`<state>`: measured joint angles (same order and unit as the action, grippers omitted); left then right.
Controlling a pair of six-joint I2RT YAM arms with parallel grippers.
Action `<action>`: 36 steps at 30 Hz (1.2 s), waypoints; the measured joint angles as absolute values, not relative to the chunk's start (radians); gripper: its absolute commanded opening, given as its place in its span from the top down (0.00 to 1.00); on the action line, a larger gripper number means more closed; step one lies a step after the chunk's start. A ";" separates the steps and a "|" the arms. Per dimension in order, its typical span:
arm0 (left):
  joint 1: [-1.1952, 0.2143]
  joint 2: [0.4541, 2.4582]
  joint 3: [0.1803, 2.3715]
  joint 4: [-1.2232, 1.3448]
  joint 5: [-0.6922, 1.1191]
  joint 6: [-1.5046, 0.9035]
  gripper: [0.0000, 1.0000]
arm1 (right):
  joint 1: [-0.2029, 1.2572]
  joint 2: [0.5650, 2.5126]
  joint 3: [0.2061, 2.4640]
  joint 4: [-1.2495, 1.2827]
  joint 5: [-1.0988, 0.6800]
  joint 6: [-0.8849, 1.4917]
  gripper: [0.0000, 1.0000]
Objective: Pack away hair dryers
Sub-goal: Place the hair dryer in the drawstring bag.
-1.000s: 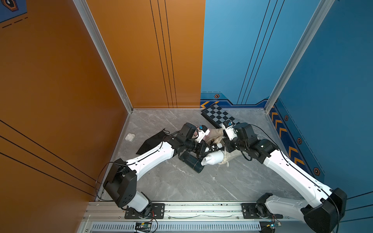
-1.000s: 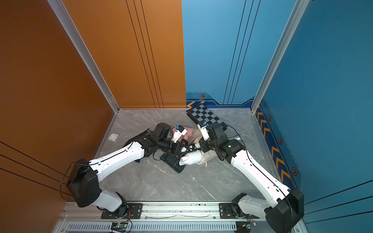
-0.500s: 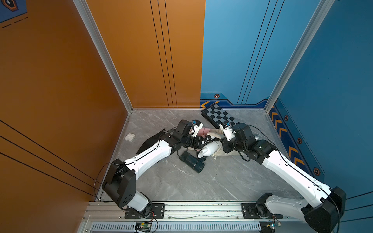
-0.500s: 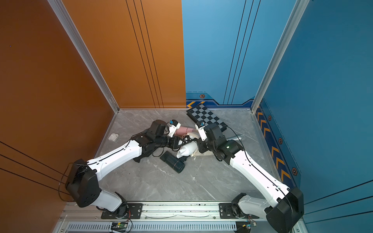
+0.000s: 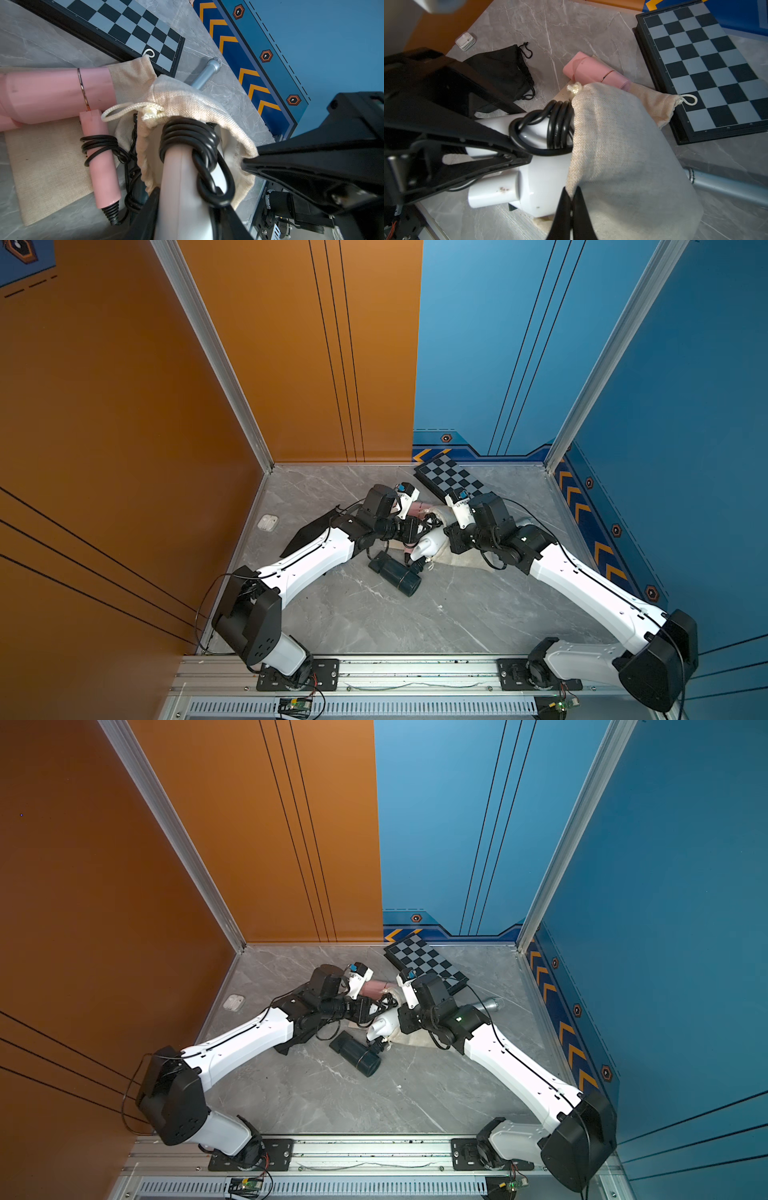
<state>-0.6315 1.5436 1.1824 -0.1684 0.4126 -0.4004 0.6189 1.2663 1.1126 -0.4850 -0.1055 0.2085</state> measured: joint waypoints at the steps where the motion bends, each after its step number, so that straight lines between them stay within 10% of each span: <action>1: -0.633 1.555 1.194 -0.169 0.414 -0.400 0.90 | 0.619 1.266 1.121 -0.485 -0.110 0.213 1.00; 20: -0.649 1.637 1.287 -0.191 0.430 -0.400 0.81 | 0.595 1.270 1.168 -0.455 -0.192 0.245 1.00; 36: -0.653 1.687 1.362 -0.162 0.369 -0.461 0.41 | 0.530 1.272 1.168 -0.408 -0.278 0.310 1.00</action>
